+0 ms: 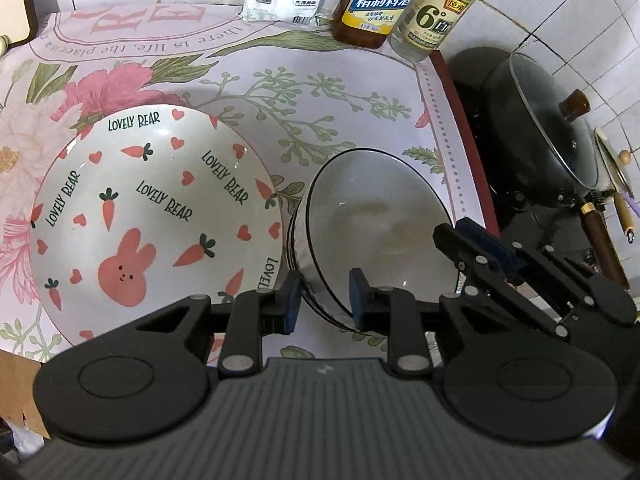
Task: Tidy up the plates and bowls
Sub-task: 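Lower the held white bowl into the bowl stack with both grippers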
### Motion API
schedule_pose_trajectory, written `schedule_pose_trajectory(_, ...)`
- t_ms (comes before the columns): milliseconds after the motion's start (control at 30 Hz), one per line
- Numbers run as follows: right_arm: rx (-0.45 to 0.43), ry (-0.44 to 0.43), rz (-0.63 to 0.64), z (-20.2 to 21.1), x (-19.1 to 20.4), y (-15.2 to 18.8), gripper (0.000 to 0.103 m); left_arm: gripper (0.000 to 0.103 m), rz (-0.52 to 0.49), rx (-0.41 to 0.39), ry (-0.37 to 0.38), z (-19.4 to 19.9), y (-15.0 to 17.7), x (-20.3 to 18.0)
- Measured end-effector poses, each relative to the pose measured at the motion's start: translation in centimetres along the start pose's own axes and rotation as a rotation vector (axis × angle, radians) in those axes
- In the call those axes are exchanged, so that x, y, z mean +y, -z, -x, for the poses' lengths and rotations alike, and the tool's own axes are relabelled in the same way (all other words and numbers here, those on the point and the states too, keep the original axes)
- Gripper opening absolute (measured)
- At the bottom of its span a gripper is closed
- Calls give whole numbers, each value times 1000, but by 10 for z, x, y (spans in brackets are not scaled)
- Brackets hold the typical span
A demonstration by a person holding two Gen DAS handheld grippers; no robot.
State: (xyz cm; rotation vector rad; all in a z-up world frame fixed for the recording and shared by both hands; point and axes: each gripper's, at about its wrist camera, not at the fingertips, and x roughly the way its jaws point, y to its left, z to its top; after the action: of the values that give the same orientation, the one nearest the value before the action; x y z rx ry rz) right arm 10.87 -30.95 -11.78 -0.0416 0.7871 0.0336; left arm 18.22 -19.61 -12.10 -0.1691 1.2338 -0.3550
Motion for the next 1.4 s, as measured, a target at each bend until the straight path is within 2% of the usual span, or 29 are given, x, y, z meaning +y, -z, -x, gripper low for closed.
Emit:
schedule_pose_trajectory(333,18,-7,-42,6,1,-1,18,23,-5,-15,19,5,5,0)
schedule_pose_trajectory(467,26,-22,-67,14,3,-2,33,24,-9,-26,30,14,8,1)
schedule_pose_trajectory(1133,15,17,29,82,23,12,54,25,-73,-81,62,65,39,1)
schedule_pose_trajectory(1400,-10,4,35,96,23,29,57,25,-45,-181,55,86,58,4)
